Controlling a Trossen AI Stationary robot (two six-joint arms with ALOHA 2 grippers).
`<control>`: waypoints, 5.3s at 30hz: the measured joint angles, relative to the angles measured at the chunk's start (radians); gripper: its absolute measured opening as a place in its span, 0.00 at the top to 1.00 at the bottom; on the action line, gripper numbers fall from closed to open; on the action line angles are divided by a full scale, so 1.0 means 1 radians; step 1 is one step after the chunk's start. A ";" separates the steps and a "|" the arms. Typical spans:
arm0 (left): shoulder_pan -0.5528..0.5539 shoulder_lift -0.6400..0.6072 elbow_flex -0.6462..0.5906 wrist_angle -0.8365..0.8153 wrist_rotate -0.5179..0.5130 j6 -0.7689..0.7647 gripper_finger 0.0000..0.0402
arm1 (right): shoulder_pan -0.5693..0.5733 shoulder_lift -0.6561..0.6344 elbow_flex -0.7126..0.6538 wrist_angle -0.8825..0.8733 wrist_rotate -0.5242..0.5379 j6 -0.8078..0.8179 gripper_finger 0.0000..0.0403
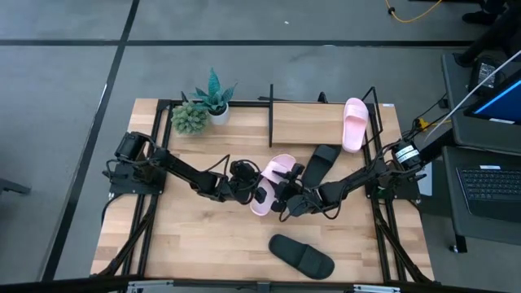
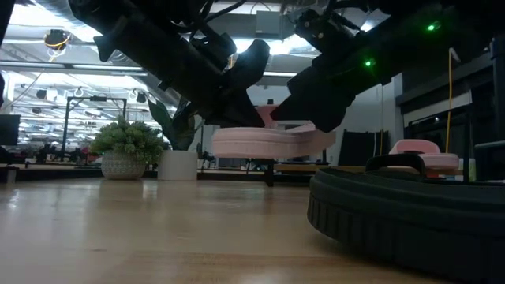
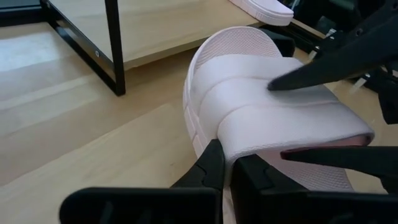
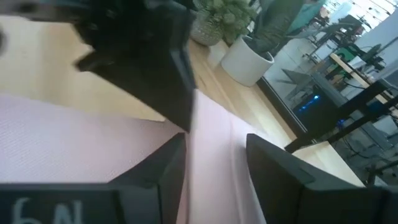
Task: Pick and place slides into the shelf
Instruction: Put the pink slide on the shelf
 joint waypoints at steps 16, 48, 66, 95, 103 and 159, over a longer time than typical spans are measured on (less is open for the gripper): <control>0.008 0.000 0.000 -0.005 -0.013 0.002 1.00 | 0.033 0.000 0.000 -0.010 0.045 -0.012 0.66; -0.035 0.000 -0.002 -0.006 0.010 -0.003 1.00 | 0.013 0.000 0.000 -0.044 0.122 -0.134 0.75; -0.036 0.000 -0.003 0.003 0.014 0.046 0.94 | 0.012 0.002 0.000 -0.047 0.110 -0.137 0.96; -0.225 -0.292 -0.002 -0.363 -0.155 0.182 0.79 | 0.015 -0.150 -0.002 -0.075 0.102 -0.295 0.96; -0.245 -0.294 -0.002 -0.424 -0.184 0.183 0.98 | 0.016 -0.354 -0.002 -0.248 0.102 -0.319 0.96; -0.110 -0.293 -0.002 -0.502 -0.188 0.261 1.00 | -0.932 -0.855 -0.249 -0.600 -0.776 -0.637 0.96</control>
